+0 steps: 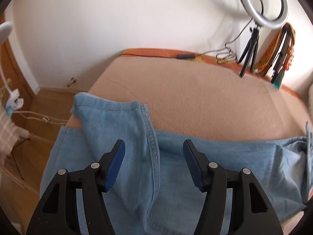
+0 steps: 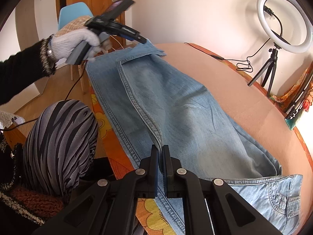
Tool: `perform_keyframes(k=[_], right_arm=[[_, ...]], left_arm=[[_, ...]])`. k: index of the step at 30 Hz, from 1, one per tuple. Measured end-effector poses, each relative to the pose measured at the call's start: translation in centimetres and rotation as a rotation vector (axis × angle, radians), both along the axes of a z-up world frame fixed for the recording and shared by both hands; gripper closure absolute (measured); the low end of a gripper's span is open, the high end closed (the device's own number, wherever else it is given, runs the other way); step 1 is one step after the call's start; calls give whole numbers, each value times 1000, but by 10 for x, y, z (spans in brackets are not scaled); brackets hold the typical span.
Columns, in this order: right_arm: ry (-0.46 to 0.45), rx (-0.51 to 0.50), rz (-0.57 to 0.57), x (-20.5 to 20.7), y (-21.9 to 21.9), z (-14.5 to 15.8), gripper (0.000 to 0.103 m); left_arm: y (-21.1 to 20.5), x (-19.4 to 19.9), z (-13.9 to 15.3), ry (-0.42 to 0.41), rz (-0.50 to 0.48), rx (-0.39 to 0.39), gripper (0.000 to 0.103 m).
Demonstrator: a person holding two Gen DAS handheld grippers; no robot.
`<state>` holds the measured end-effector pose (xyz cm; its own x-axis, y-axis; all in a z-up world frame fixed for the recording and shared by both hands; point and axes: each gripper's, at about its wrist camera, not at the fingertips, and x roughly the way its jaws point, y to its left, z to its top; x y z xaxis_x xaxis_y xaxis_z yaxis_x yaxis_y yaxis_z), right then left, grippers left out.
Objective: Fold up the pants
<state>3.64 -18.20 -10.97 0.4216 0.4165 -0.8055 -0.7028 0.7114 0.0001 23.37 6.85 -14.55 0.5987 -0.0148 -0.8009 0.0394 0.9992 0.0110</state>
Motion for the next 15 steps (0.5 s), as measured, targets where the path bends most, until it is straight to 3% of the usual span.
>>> perform_keyframes(k=[7, 12, 14, 15], right_arm=[[-3, 8, -12, 1, 0, 0, 102], [-2, 15, -15, 1, -1, 0, 102], [-2, 17, -16, 1, -2, 0, 102], [-2, 16, -18, 2, -2, 0, 102]], left_arm=[[-9, 57, -39, 120, 53, 95, 42], [5, 71, -54, 141, 116, 58, 42], [12, 70, -54, 127, 126, 30, 53], [16, 69, -54, 120, 131, 30, 71]])
